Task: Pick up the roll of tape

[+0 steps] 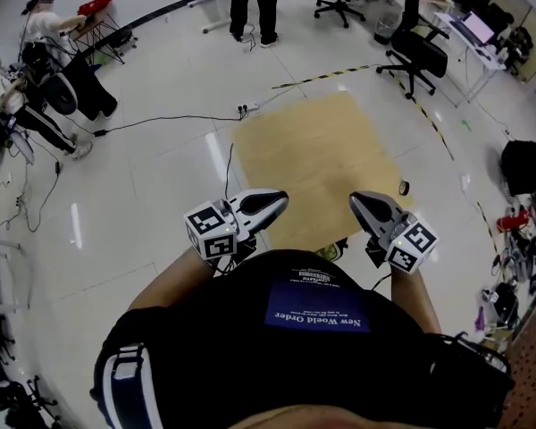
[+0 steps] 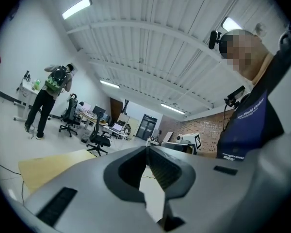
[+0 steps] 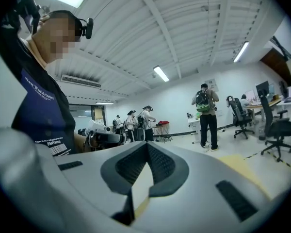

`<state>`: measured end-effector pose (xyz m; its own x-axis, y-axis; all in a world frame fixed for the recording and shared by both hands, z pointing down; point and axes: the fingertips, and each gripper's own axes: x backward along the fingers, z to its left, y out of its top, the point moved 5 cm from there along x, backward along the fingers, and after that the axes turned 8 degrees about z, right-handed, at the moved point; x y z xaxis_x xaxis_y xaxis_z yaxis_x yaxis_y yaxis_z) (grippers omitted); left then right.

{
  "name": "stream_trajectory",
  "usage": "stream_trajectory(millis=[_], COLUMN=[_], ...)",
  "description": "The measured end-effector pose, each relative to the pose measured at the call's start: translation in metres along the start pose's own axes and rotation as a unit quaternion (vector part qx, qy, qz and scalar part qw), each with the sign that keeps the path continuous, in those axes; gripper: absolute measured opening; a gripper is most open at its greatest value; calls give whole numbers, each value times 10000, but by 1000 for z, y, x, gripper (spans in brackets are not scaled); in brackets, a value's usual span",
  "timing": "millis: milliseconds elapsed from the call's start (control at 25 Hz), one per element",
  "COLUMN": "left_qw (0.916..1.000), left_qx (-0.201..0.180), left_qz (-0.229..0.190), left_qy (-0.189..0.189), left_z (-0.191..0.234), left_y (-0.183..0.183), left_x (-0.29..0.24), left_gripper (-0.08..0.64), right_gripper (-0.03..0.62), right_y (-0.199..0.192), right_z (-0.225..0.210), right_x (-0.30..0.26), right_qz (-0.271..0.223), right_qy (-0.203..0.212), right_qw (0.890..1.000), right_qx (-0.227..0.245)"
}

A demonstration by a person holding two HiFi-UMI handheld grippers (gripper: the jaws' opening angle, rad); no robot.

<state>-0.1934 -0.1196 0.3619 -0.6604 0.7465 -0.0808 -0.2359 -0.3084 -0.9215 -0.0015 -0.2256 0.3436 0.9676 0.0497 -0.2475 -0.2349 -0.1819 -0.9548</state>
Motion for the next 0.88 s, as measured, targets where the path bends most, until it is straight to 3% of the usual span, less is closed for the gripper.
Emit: stream_trajectory(millis=[280,400,680,880], left_qw=[9994,9990,9946,9856], left_qx=[240,238,75,-139], left_qz=[161,366,934,1540], left_qy=[181,33,-456,-677], left_z=[16,23,26,34], left_y=[-1,-4,-14,-29], left_x=[8,-2,-71,-142], left_gripper=[11,80,159,272], right_gripper=[-14,-14,-14,-14], right_y=[-1,-7,-26,-41], right_z=[-1,-5,-31,-63], right_x=[-9,-9,20,52], right_qz=[-53,-46,-113,-72], right_qy=[44,-61,-496,-857], right_qw=[10000,9998,9978,9952], right_qx=[-64,-172,-416,-473])
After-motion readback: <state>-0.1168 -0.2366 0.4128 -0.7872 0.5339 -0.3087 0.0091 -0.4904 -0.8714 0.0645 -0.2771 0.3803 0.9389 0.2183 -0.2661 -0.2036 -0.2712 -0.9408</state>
